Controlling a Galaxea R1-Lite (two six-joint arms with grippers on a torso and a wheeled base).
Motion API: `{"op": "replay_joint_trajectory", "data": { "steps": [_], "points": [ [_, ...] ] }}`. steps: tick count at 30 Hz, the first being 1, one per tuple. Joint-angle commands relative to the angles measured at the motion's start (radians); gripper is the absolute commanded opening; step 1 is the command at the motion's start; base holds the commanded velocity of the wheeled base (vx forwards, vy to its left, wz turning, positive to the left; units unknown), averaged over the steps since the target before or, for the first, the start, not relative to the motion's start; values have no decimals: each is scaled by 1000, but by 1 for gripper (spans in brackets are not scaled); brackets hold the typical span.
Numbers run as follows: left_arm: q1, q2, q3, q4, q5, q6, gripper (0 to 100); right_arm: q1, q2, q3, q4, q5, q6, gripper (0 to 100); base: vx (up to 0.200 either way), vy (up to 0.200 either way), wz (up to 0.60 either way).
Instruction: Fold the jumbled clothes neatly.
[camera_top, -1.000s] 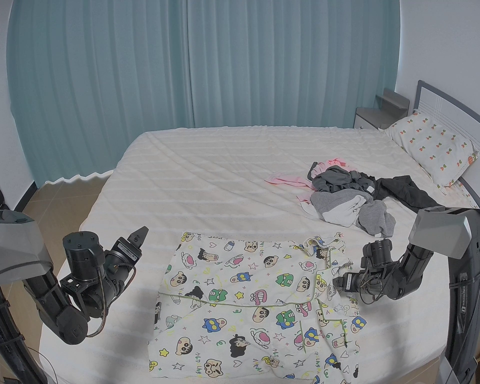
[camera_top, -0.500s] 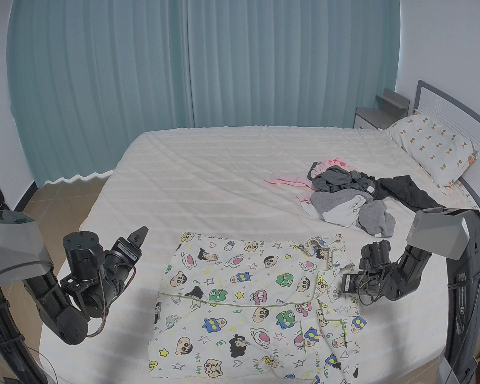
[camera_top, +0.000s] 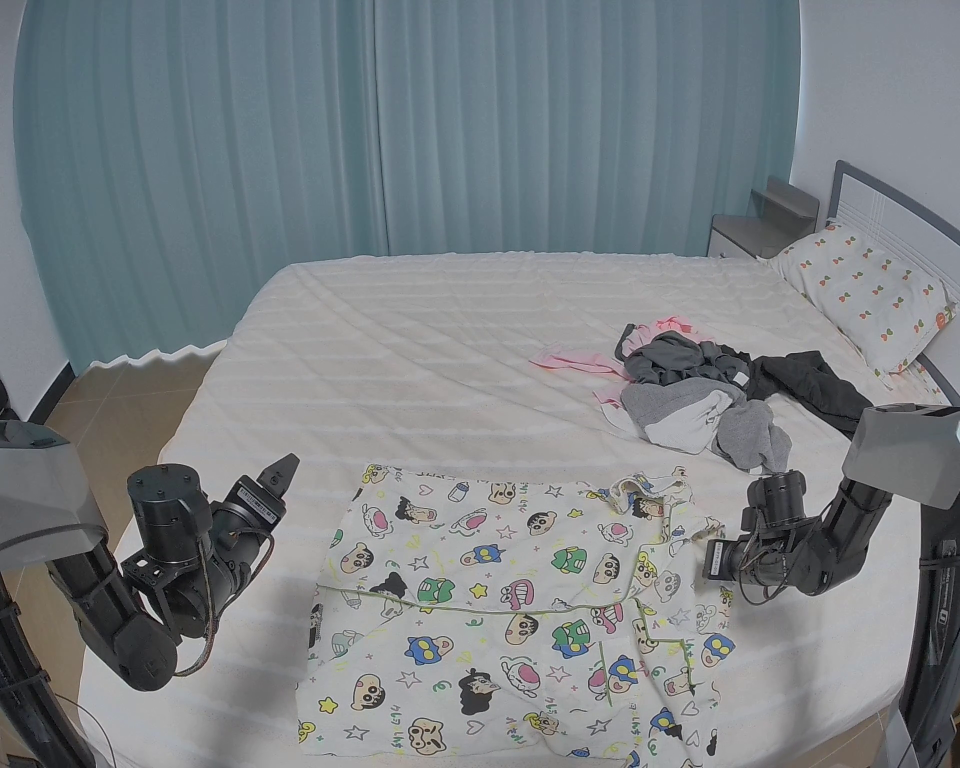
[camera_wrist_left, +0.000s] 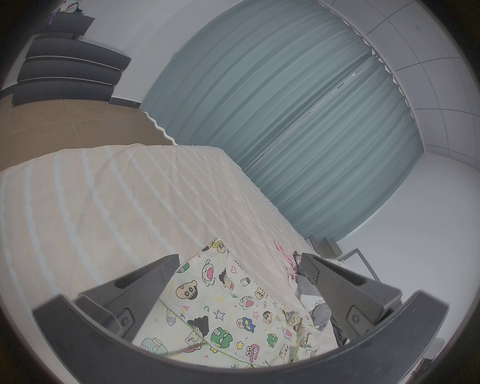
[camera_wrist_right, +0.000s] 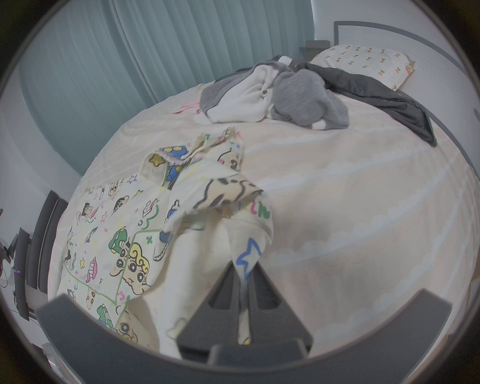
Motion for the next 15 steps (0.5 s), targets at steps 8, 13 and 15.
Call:
{"op": "replay_joint_trajectory", "data": {
  "steps": [8, 13, 15],
  "points": [
    [-15, 11, 13, -2, 0, 2, 100, -98, -33, 8, -2, 1, -67, 0, 0, 0, 0],
    [-37, 14, 23, -1, -3, 2, 100, -152, -36, 8, 0, 1, -125, 0, 0, 0, 0],
    [-49, 22, 30, -1, -4, 2, 100, -159, -33, 4, -2, 1, -129, 0, 0, 0, 0]
  ]
}}
